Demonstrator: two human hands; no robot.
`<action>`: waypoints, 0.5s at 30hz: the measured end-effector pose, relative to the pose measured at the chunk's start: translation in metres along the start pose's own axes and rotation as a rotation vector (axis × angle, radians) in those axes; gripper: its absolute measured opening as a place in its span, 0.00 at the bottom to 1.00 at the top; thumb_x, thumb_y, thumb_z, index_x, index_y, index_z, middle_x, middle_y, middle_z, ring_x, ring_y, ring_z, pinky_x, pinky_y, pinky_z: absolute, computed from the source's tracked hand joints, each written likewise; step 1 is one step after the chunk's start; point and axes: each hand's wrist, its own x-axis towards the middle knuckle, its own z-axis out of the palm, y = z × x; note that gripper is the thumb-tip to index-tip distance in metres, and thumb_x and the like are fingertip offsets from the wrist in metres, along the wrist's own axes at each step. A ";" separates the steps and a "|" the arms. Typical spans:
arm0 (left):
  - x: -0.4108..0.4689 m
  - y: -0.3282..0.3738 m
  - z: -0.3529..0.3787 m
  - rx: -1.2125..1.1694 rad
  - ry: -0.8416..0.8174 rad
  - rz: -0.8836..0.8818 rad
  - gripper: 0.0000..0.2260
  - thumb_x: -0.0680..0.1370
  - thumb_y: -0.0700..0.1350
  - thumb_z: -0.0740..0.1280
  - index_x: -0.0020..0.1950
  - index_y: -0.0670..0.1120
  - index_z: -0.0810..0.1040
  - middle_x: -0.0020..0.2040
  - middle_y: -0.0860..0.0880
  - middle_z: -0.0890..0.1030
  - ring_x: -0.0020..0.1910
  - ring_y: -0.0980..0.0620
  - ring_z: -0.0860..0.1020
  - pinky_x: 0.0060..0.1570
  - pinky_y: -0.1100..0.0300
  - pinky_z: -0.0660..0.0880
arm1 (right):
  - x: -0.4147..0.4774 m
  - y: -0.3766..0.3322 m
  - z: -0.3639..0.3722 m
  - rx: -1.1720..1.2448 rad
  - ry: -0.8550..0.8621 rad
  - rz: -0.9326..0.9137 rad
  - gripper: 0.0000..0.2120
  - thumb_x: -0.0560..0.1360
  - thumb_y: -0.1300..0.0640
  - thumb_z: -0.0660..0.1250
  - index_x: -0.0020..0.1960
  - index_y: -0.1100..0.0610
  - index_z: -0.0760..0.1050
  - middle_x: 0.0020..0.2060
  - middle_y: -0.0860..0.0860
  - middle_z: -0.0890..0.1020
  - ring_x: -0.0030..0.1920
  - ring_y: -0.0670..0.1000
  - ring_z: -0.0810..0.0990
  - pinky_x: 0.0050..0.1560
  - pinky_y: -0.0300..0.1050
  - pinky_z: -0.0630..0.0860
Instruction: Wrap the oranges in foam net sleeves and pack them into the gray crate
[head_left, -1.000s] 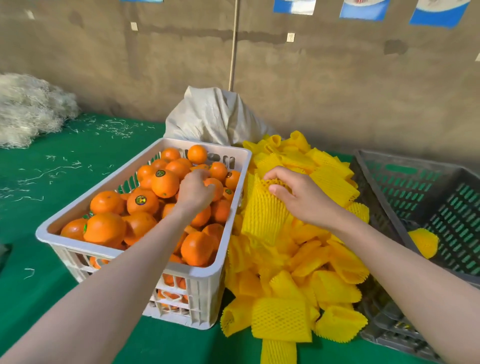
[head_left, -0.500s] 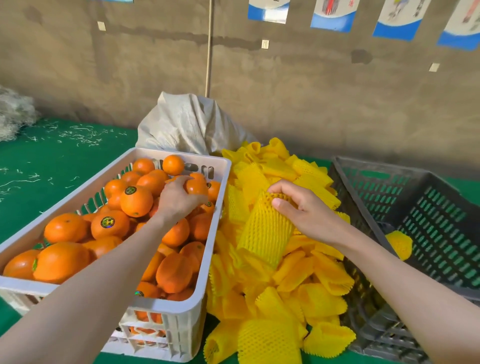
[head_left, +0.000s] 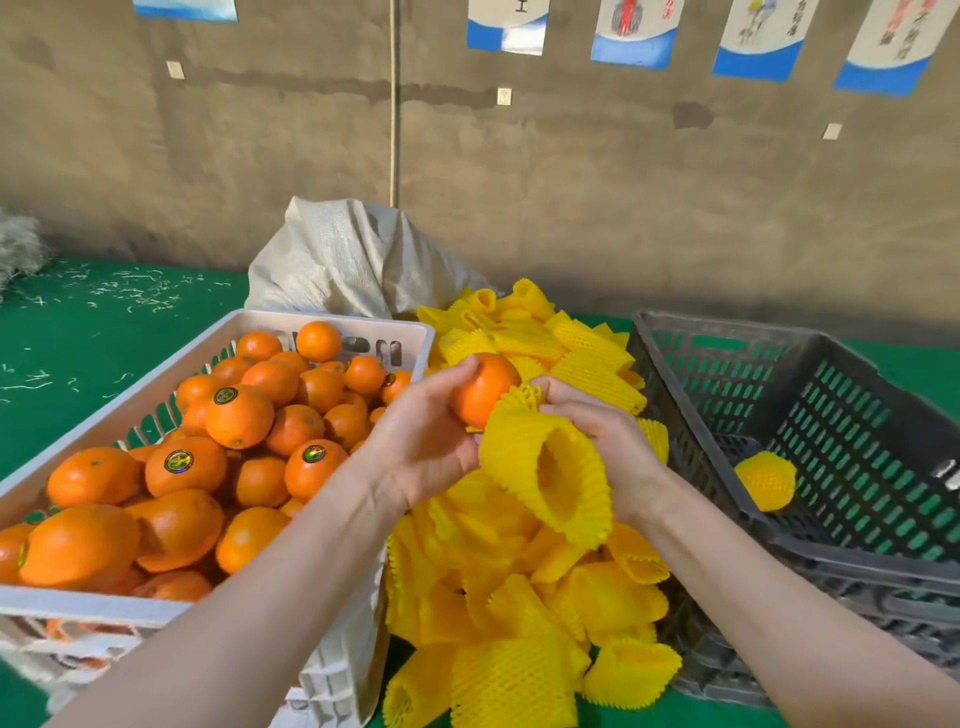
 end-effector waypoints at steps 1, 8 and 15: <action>0.000 -0.005 0.004 -0.011 0.031 0.013 0.27 0.74 0.52 0.63 0.68 0.38 0.69 0.55 0.36 0.80 0.48 0.40 0.82 0.38 0.49 0.80 | -0.003 -0.001 -0.002 -0.017 0.000 -0.003 0.06 0.72 0.64 0.57 0.45 0.61 0.73 0.33 0.54 0.79 0.34 0.51 0.79 0.35 0.40 0.77; 0.006 -0.028 0.024 0.061 0.152 0.219 0.12 0.81 0.47 0.59 0.61 0.45 0.74 0.40 0.48 0.83 0.32 0.57 0.81 0.26 0.68 0.75 | -0.011 -0.002 -0.010 -0.082 -0.104 -0.003 0.08 0.71 0.61 0.60 0.49 0.56 0.73 0.39 0.48 0.82 0.41 0.46 0.79 0.45 0.40 0.74; -0.006 -0.040 0.020 -0.052 -0.158 0.266 0.18 0.66 0.51 0.72 0.54 0.46 0.78 0.45 0.44 0.84 0.42 0.47 0.84 0.38 0.54 0.81 | -0.017 -0.005 -0.014 -0.073 -0.095 -0.012 0.11 0.71 0.58 0.60 0.53 0.56 0.73 0.42 0.48 0.83 0.42 0.45 0.82 0.43 0.38 0.78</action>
